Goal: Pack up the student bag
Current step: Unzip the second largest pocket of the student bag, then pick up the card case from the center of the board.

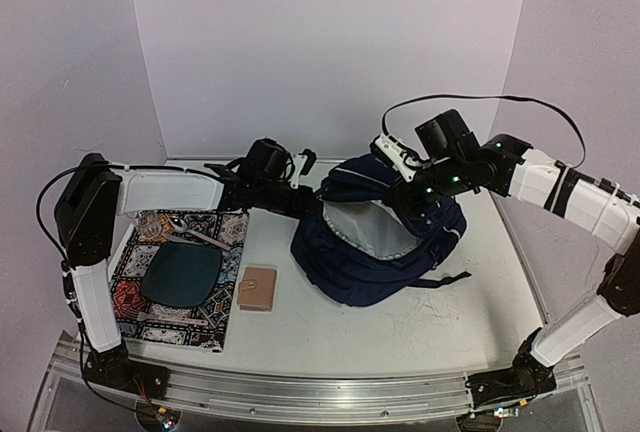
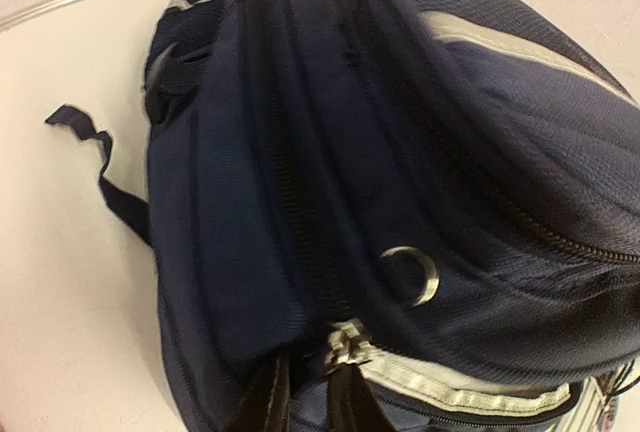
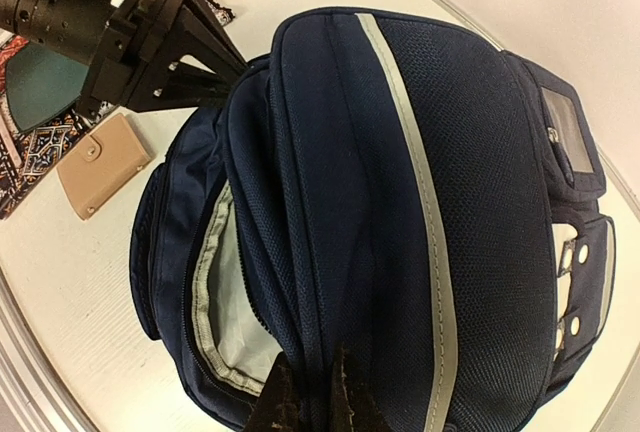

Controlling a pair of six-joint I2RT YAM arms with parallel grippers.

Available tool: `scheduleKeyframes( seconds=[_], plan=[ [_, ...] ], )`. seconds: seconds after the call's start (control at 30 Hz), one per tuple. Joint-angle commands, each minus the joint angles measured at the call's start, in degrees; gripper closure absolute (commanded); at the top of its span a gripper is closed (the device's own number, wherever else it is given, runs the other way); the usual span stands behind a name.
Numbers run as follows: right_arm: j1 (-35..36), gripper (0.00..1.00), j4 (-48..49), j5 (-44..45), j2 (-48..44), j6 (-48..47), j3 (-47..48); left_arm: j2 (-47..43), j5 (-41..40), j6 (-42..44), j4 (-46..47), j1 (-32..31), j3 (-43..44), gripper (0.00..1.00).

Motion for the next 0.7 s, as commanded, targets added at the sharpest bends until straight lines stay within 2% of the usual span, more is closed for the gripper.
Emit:
scheduleKeyframes(
  seconds=[0.0,0.13,0.23,0.5,0.67],
  plan=[
    [-0.31,1.0,-1.35,-2.88,-7.21,1.56,3.17,-4.34,-5.4,-0.27,-3.43,6.88,-2.45,0.78],
    [-0.32,1.0,-0.87,-3.45,-3.7,2.71,4.85,-9.03,-4.31,-2.2,-3.66,6.88,-6.29,0.6],
    [-0.32,1.0,-0.08,-3.49,-1.96,3.19,6.47,-12.93,-4.26,-3.81,-4.69,6.87,-9.39,0.51],
    [-0.31,1.0,0.53,-3.35,1.26,3.01,11.14,-22.39,-2.98,-9.17,-9.71,6.72,-19.43,0.35],
    [-0.31,1.0,2.13,0.92,2.41,4.21,12.46,-26.95,-3.01,-15.26,-11.99,5.18,-25.34,0.28]
  ],
)
